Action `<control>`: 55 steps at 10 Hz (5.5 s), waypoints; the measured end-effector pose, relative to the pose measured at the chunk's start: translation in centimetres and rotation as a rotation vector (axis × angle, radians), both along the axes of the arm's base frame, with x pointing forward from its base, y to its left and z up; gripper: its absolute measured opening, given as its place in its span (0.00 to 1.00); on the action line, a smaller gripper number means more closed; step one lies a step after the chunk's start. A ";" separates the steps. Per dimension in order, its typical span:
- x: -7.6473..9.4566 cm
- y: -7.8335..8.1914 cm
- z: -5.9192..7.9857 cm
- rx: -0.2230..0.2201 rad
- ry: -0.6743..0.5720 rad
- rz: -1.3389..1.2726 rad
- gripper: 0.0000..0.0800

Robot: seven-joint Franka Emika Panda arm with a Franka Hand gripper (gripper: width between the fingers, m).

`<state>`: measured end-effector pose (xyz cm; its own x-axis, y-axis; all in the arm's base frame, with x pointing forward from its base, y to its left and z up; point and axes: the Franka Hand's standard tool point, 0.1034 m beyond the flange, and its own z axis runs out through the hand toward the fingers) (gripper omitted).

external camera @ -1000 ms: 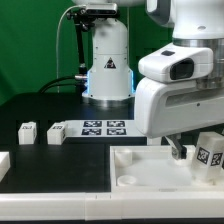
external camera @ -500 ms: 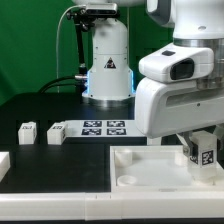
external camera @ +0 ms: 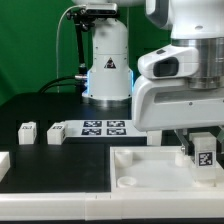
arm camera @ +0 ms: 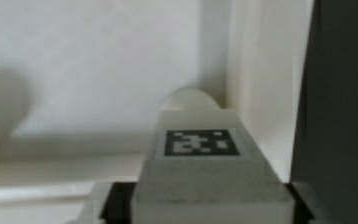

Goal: Assemble one leg

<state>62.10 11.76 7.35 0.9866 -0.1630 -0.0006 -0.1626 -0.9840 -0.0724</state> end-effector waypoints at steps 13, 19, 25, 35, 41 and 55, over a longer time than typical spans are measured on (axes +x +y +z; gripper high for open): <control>-0.1 0.4 -0.1 0.011 0.040 -0.513 0.79; 0.0 0.7 0.0 0.004 -0.008 0.154 0.81; 0.1 0.8 0.1 -0.007 -0.044 0.582 0.81; 0.2 0.5 0.2 0.008 -0.011 0.078 0.37; 0.3 0.2 -0.2 0.030 0.038 -0.525 0.37; 0.0 1.1 -0.3 0.023 -0.022 0.377 0.81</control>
Offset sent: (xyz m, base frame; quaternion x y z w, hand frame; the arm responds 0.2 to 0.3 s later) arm 0.0037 -0.0007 -0.0072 -0.0124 -0.0024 0.3360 0.9418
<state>62.06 12.85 7.07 0.9772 0.2110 0.0215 0.2121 -0.9726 -0.0949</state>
